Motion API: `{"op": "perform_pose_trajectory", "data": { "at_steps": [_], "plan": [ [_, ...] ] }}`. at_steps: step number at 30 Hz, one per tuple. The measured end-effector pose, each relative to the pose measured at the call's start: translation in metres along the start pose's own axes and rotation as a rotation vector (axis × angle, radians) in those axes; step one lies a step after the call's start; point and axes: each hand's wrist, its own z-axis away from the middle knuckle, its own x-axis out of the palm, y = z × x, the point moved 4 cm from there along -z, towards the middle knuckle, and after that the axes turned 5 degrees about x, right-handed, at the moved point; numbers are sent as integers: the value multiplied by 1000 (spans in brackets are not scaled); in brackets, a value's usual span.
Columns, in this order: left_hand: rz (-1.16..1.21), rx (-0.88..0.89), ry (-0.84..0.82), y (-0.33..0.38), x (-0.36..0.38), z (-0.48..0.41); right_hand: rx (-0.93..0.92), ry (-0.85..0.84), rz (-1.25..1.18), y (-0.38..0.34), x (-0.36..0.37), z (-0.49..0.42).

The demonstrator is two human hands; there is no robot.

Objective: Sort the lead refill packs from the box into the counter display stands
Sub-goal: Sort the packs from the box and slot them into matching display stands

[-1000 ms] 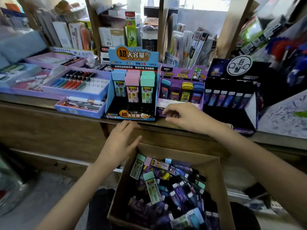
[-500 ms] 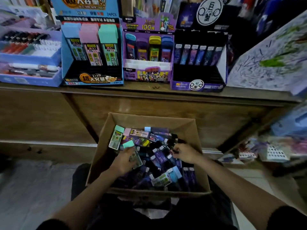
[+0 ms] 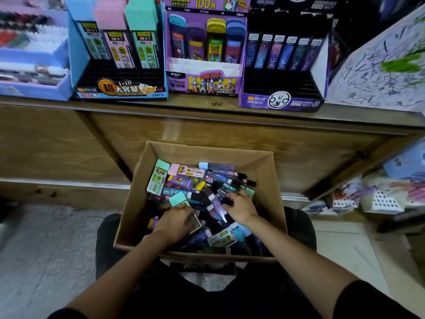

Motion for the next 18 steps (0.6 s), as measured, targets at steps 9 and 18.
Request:
{"op": "perform_pose_trajectory", "data": {
  "at_steps": [9, 18],
  "plan": [
    [820, -465, 92, 35, 27, -40, 45, -18, -182, 9, 1, -18],
    [839, -579, 129, 40, 40, -59, 84, -99, -304, 9, 0, -31]
  ]
}}
